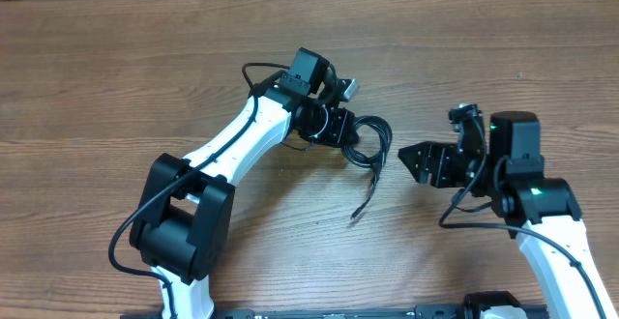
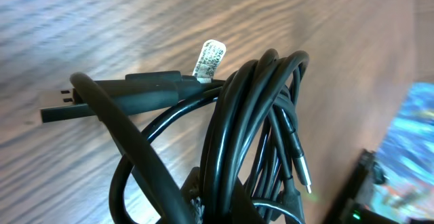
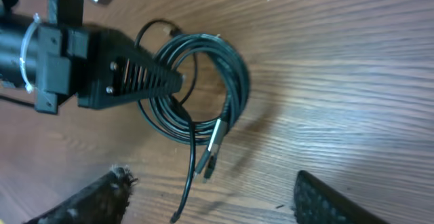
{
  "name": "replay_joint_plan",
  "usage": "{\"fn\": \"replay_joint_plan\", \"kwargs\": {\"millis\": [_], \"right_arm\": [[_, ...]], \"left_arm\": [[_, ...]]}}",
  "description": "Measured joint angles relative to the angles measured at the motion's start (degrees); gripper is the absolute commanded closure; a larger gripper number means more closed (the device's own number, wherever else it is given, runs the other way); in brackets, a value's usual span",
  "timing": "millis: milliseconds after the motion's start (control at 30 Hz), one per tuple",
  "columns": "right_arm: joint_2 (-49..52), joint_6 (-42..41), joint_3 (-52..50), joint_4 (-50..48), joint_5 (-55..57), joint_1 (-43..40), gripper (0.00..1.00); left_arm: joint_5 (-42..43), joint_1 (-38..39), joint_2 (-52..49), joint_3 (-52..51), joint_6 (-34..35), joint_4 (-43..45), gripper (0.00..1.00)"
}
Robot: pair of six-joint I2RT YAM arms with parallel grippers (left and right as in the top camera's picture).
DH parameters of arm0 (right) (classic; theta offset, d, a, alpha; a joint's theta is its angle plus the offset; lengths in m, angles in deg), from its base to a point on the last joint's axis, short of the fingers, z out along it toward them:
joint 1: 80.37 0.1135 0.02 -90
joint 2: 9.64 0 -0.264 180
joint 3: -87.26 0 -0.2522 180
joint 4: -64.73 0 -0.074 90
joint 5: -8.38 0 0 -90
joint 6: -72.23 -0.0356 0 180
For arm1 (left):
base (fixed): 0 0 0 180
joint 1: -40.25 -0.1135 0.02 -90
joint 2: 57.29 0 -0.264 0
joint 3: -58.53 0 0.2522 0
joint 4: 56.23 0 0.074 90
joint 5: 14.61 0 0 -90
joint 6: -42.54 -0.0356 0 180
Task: Untangle cables
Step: 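Grasp the black cable bundle with the left gripper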
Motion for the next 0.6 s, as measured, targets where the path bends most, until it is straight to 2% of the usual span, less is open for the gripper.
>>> {"fn": "replay_joint_plan", "kwargs": {"millis": [167,267,400,567,600], "right_arm": [[2.93,0.00,0.00,-0.35,0.59,2.05,0.33],[4.85,0.04,0.00,-0.74,0.94,2.86,0.40],[7.06,-0.13,0.00,-1.22,1.31,3.17,0.42],[8.70,-0.09,0.00,-1.53,1.49,3.17,0.49],[8.98,-0.11,0.00,-1.75,1.55,3.17,0.53]], "left_arm": [[3.08,0.00,0.00,0.00,-0.02,0.00,0.96],[4.94,0.00,0.00,0.00,0.00,0.00,0.96],[7.39,0.00,0.00,0.00,0.00,0.02,0.96],[10.58,0.00,0.00,0.00,0.00,0.09,0.96],[11.43,0.00,0.00,0.00,0.00,0.13,0.96]]}}
